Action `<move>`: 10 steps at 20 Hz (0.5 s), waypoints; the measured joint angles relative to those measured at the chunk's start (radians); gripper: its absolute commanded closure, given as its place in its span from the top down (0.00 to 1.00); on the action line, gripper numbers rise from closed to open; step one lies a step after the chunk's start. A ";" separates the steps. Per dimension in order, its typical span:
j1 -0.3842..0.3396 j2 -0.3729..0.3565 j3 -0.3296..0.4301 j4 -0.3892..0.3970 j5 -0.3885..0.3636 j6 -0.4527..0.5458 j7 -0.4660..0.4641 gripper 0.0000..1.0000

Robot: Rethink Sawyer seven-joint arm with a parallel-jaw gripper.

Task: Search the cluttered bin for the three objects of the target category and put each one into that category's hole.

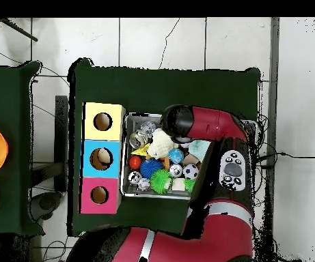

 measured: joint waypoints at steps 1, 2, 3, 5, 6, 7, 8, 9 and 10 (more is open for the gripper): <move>0.000 0.001 -0.003 0.000 0.000 -0.004 0.000 1.00; 0.000 0.001 -0.004 0.000 0.000 -0.006 0.000 1.00; 0.000 0.002 -0.010 0.000 0.000 -0.015 0.000 1.00; 0.002 0.003 -0.015 0.000 0.000 -0.022 0.000 1.00; 0.003 0.004 -0.017 0.000 0.000 -0.025 0.000 1.00; 0.004 0.005 -0.020 0.000 0.001 -0.028 0.000 1.00; 0.006 0.006 -0.024 0.000 0.001 -0.033 0.000 1.00; 0.010 0.008 -0.029 0.000 0.001 -0.043 0.000 1.00; 0.012 0.009 -0.032 0.000 0.002 -0.048 0.000 1.00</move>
